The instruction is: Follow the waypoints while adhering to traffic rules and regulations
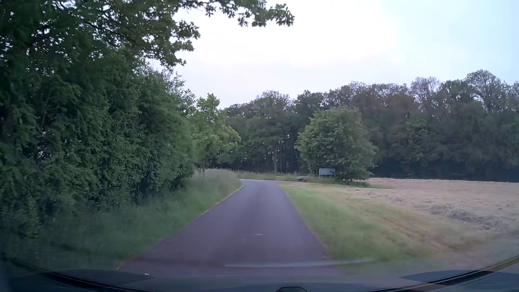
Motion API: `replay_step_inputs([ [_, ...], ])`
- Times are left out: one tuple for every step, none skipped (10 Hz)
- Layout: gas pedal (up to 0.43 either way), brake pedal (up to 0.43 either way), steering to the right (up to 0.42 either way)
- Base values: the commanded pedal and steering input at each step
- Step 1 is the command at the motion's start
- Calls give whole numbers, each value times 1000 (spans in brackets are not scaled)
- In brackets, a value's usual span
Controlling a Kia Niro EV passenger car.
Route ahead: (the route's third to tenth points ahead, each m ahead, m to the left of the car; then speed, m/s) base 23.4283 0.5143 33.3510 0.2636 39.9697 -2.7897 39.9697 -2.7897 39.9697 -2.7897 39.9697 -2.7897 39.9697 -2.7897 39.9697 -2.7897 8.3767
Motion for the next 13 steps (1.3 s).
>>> replay_step_inputs([
  [0,0,-3],
  [0,0,0],
  [20,0,4],
  [39,0,3],
  [39,0,-3],
  [39,0,-6],
  [39,0,10],
  [20,0,12],
  [20,0,-10],
  [20,0,-17],
  [28,0,-4],
  [28,0,1],
  [28,0,-4],
])
